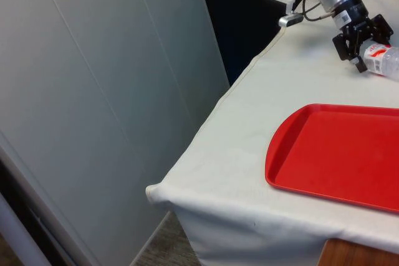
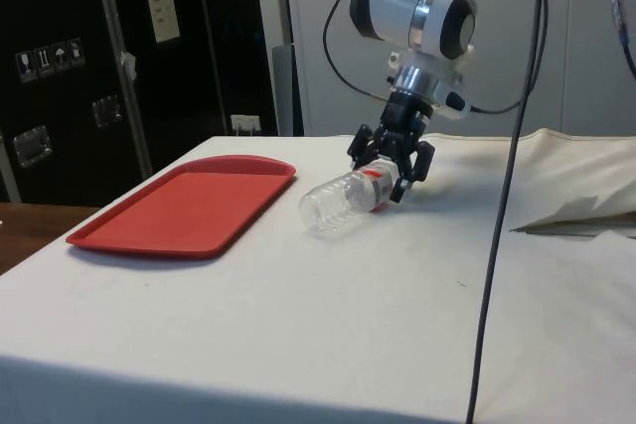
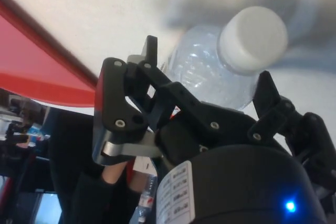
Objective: Place the bottle upright on the tray.
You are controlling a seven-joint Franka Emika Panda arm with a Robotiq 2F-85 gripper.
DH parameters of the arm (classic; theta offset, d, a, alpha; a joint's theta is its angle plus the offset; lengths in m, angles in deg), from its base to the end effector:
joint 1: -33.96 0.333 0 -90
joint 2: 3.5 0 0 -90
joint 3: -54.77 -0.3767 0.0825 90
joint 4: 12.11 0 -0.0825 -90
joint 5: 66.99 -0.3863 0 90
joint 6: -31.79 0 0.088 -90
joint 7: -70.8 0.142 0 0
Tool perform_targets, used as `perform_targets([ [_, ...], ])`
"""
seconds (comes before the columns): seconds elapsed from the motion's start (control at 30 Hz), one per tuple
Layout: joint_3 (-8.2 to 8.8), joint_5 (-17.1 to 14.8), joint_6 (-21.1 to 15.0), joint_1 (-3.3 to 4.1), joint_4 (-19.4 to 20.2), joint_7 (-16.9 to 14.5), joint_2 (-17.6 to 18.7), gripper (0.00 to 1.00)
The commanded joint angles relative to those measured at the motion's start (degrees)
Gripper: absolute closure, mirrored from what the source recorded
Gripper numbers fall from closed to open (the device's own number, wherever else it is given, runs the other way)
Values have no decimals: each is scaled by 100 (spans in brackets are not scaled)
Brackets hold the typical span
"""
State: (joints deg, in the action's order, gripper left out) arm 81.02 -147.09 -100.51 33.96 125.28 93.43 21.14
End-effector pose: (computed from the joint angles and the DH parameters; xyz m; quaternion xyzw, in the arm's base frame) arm 0.4423 -0.1841 0.1573 -0.4926 0.8102 0.1276 0.2909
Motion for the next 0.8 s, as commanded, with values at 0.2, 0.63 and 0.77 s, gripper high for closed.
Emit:
perform_targets([
  [0.2, 6, -264, 120, -29, -40, -178, 74, 29],
  [0.63, 97, -195, 298, 0, -40, -132, 52, 98],
  [0.77, 86, -246, 258, 11, -34, -160, 57, 100],
])
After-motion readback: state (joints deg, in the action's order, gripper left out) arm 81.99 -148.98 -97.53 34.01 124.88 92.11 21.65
